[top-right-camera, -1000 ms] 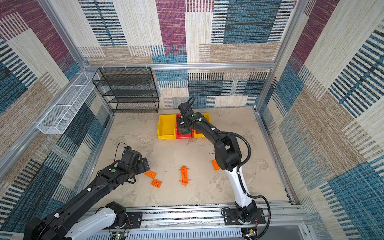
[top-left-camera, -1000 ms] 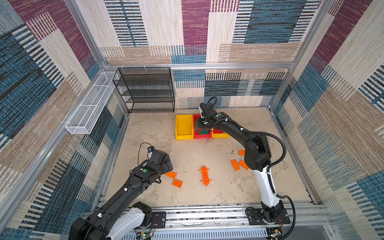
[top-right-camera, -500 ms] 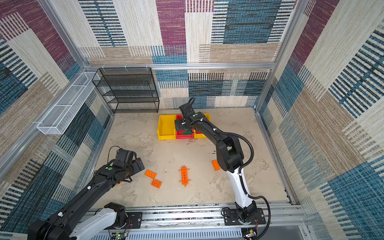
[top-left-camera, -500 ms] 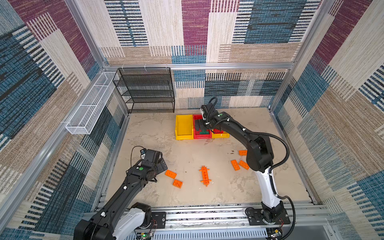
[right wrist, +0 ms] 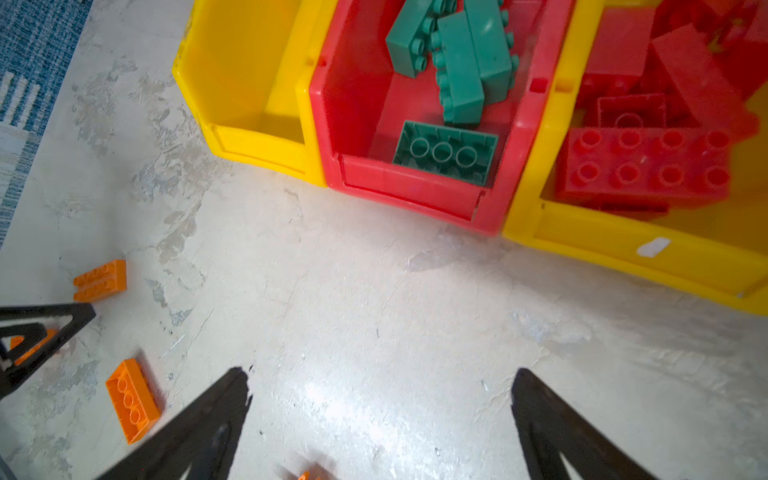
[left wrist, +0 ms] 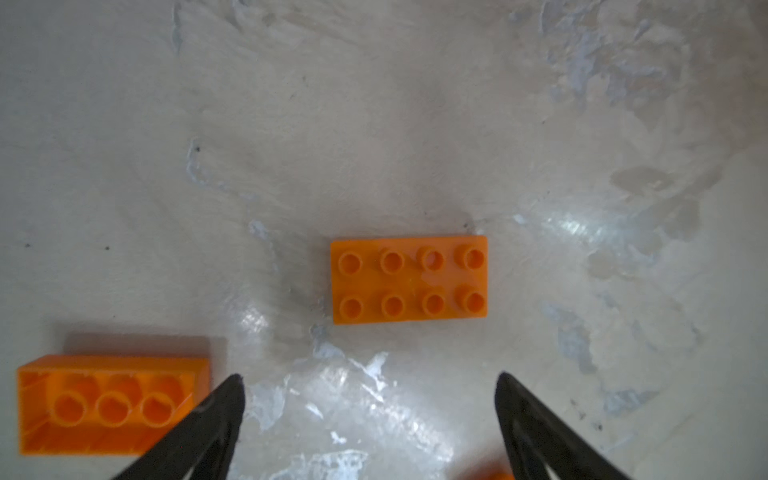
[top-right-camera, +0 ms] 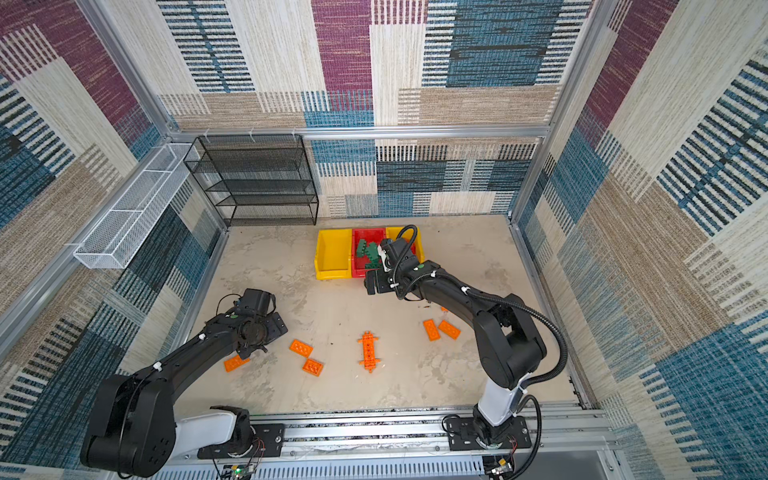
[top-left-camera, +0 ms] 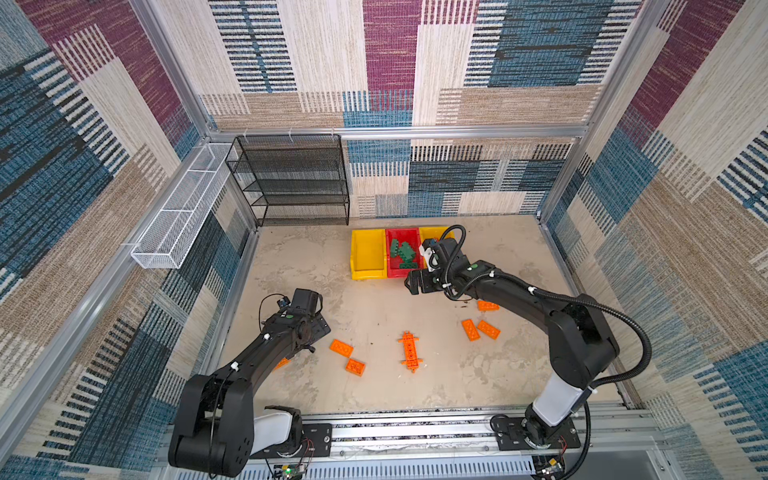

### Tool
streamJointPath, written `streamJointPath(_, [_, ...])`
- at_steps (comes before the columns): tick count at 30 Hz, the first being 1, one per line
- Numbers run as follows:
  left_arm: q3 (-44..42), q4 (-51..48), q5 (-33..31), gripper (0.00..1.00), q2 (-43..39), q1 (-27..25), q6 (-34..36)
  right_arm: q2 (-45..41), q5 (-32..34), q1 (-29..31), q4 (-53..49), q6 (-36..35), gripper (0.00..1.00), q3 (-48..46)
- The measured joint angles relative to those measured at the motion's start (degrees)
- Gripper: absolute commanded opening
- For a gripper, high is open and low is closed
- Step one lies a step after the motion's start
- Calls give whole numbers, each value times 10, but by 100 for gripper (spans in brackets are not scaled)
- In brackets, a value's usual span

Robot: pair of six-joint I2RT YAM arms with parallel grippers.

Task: Sort the legos into containers by color
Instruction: 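Drop the green brick in the red bin while the left gripper grasps an orange brick, then carry the orange eight-stud brick into the empty yellow bin and release it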

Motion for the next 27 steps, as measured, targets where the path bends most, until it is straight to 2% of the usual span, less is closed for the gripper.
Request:
streamJointPath(7, [27,24,7,90,63,7,4,-10,-10,0,25,6,100,-20])
streamJointPath(10, [31,33,7,85,85,13,5,-3,-10,0,26,6,100,-14])
streamJointPath(11, [32,35,4,83,91,15,7,0,-10,0,28,6,100,-13])
streamJointPath(13, [35,41,-6,72,101,20,8,5,-12,0,29,6,100,-11])
streamJointPath(18, [48,59,-15,63,123,31,13,12,-24,0,33,8,100,-8])
streamJointPath(23, [52,57,-7,62,121,33,20,5,-25,0,33,9,100,-14])
streamJointPath(27, [66,33,36,59,108,27,20,-14,-24,0,34,9,100,-27])
